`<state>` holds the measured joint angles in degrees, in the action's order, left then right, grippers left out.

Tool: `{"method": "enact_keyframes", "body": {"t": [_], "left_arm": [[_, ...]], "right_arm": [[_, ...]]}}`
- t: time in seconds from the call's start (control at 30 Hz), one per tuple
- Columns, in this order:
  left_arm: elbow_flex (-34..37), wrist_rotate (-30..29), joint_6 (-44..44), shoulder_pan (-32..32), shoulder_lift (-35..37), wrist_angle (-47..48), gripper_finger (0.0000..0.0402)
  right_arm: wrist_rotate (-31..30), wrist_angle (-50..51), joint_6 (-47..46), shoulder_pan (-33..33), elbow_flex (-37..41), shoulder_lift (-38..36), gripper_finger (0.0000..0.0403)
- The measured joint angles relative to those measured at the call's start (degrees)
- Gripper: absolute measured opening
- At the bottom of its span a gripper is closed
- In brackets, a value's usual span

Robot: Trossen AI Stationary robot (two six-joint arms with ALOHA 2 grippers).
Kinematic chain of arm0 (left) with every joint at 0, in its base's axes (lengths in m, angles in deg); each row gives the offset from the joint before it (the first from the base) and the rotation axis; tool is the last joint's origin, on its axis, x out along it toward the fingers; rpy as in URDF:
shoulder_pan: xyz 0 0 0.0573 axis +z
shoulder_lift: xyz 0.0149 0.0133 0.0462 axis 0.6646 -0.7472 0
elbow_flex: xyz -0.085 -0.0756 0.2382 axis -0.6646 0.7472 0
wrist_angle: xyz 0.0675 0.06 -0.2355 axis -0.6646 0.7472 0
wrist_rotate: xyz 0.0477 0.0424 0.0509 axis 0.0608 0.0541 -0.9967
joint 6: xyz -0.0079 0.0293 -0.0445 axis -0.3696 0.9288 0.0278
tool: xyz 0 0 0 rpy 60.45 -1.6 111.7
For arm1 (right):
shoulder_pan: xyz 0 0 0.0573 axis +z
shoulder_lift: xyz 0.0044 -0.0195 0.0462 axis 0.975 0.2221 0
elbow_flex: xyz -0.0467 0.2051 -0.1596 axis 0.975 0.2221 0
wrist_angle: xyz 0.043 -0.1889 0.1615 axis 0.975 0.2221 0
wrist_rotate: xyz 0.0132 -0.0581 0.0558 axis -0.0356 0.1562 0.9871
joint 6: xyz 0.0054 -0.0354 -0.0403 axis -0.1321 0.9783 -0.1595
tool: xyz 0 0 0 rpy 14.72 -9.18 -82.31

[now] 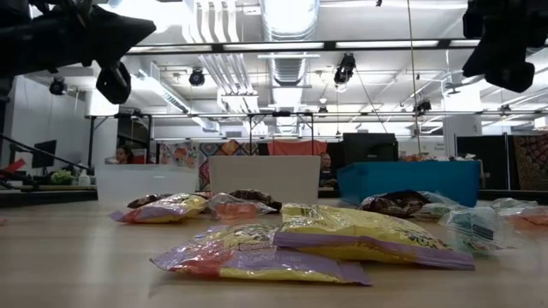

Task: Sort candy
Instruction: Put the green candy into the blue bin

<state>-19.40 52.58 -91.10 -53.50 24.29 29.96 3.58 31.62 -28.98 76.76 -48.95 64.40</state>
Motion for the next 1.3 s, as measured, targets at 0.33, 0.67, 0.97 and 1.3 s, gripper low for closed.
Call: {"method": "enact_keyframes", "body": {"t": [0.33, 0.67, 0.97, 1.3], "left_arm": [[-7.50, 0.02, 3.50, -0.86, -23.95, -13.85, 0.0000], [-11.67, 0.00, 8.51, -0.51, -32.43, -12.77, 0.0000], [-6.70, 0.00, 4.13, -0.51, -28.18, -12.02, 0.0000], [-6.01, 0.00, 4.75, -0.53, -25.12, -11.73, 0.0000]], "right_arm": [[-2.10, -1.31, 0.27, 0.00, 0.54, 3.55, 0.0029], [-1.00, -7.89, -2.23, 3.36, -0.63, 14.96, 0.0028], [5.07, 0.06, -14.94, 8.09, -6.89, 27.39, 0.0028], [14.52, 5.90, -18.81, 11.73, -14.08, 39.18, 0.0047]]}}
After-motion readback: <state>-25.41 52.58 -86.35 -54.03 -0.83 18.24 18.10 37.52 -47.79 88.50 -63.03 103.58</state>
